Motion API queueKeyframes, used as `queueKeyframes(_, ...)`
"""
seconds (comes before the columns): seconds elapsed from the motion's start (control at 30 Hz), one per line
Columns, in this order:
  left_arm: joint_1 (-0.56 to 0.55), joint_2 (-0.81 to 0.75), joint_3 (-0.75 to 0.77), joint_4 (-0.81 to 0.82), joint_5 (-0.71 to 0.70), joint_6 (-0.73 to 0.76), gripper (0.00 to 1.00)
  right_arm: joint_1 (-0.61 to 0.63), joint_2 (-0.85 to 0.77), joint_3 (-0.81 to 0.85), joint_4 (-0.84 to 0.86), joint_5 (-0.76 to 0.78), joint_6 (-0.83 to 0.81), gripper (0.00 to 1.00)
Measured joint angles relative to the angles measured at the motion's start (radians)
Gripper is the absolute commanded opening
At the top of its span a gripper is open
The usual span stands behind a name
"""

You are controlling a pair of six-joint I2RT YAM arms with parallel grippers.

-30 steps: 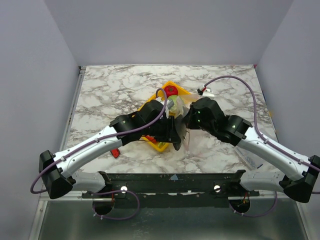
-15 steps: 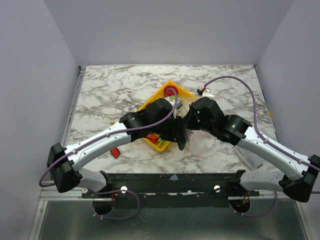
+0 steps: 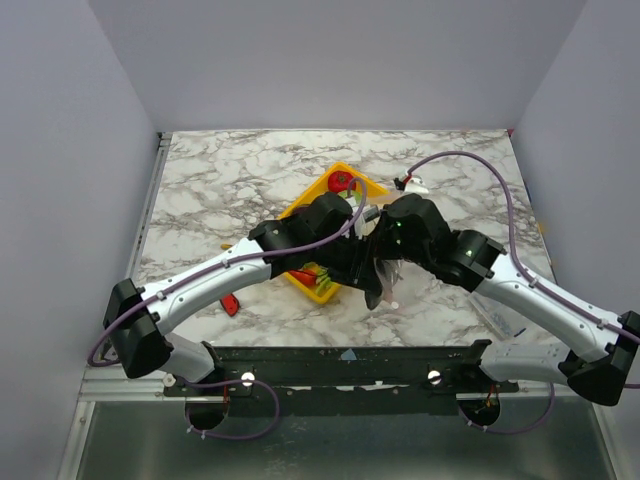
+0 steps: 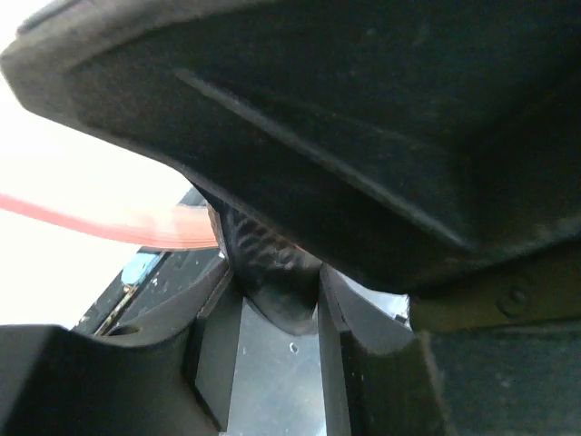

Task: Place the food in the zip-top bag and seal the zipper
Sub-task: Place the fake fish in the zipper food storage bag.

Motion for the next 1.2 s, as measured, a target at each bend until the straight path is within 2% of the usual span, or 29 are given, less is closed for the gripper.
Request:
queueKeyframes(0.1,0.007,0.026,0.012,-0.019,0.069,0.051,0.21,-0.001,-0.018,-0.001,-0.008,0.005,-0.034,0.01)
queueKeyframes(0.3,0.019,0.039,0.011,-0.057,0.119,0.087,0.52,0.002,-0.035,-0.008,-0.003,0.003,-0.079,0.0)
queueKeyframes(0.5,0.016,0.03,-0.001,-0.047,0.119,0.068,0.68,0.001,-0.051,-0.058,0.012,0.006,-0.077,0.0)
queueKeyframes(0.67,0.01,-0.024,-0.002,-0.049,0.104,0.069,0.69,0.001,-0.053,-0.085,0.01,0.011,-0.073,0.01)
queueKeyframes(0.8,0.01,-0.089,-0.009,-0.045,0.077,0.075,0.61,0.001,-0.055,-0.085,0.011,0.023,-0.073,0.01)
queueKeyframes(0.97,0.01,-0.181,-0.06,-0.04,0.005,0.088,0.61,0.001,-0.058,-0.085,0.011,0.034,-0.073,0.01)
queueKeyframes(1.2,0.016,-0.293,-0.18,-0.015,-0.227,0.097,0.81,0.001,-0.103,-0.085,0.009,0.092,-0.072,0.01)
